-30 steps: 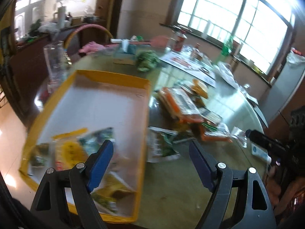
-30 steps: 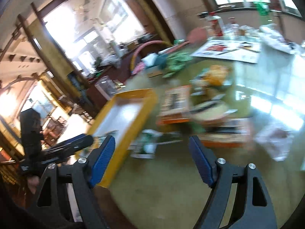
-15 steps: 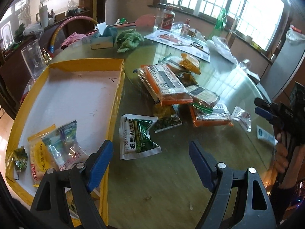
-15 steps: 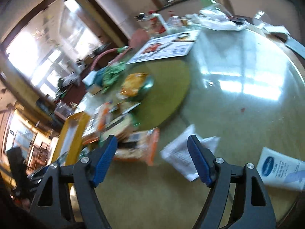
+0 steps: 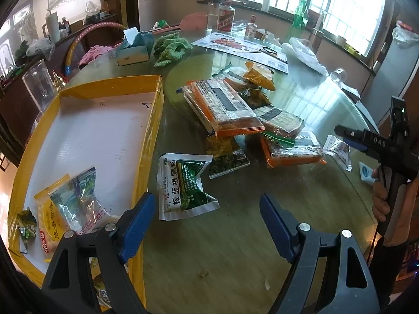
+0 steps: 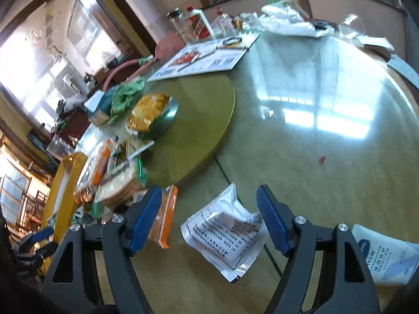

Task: Organize snacks
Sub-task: 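Grasp the green-and-white packet with the left tool while the right tool grasps the white leaflet, then carry the green-and-white packet and the leaflet over the yellow tray with both tools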

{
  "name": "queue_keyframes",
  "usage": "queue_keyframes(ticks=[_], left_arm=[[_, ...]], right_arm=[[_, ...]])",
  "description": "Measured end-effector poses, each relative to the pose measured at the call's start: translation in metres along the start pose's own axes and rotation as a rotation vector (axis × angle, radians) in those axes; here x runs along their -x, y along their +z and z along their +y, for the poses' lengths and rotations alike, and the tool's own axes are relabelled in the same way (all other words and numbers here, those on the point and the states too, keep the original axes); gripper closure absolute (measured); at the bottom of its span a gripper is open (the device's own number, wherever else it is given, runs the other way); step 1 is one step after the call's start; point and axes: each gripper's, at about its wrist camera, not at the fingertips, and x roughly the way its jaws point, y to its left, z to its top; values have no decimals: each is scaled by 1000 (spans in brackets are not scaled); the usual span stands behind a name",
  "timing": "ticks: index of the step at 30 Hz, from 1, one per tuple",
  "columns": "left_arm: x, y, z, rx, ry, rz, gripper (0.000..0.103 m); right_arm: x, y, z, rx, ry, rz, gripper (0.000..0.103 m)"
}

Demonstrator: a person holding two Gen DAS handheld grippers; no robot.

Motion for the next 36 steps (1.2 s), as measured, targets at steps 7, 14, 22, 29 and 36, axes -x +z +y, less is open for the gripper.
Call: queue_keyframes(ticks=[7,14,22,29,36], left_arm=[[-6,1,-4,-12,23,14,21],[-15,2,-11,-49,83,35,21],[-30,5,-12,-93,157,68,23],[-46,15,-13,-131,227,91,32],[-61,13,-19,-165,262,146,65]], right_arm=[[2,-14,2,12,19,39,29],[-7,-19,14,77,-87,50,62],[-1,-21,13,89,-115,33,85],[5,-19,12,78,-97,13,98],[6,-20,10,69,-88,7,99]])
